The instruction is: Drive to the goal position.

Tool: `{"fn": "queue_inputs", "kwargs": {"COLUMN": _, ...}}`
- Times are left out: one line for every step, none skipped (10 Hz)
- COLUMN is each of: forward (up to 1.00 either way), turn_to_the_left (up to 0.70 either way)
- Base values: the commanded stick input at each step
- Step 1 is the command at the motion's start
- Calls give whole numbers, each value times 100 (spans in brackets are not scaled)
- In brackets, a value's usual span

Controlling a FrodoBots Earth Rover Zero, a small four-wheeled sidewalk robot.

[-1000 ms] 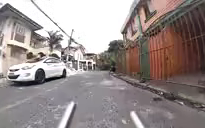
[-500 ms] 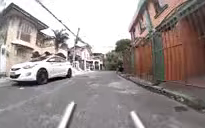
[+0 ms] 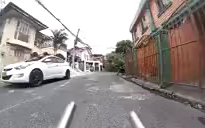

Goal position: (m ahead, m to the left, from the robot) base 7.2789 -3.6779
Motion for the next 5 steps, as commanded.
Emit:
{"fn": "queue_inputs", "kwargs": {"forward": 85, "turn_to_the_left": 0}}
{"fn": "queue_inputs", "kwargs": {"forward": 85, "turn_to_the_left": 0}}
{"fn": "queue_inputs", "kwargs": {"forward": 85, "turn_to_the_left": 0}}
{"fn": "queue_inputs", "kwargs": {"forward": 85, "turn_to_the_left": 0}}
{"fn": "queue_inputs", "kwargs": {"forward": 85, "turn_to_the_left": 0}}
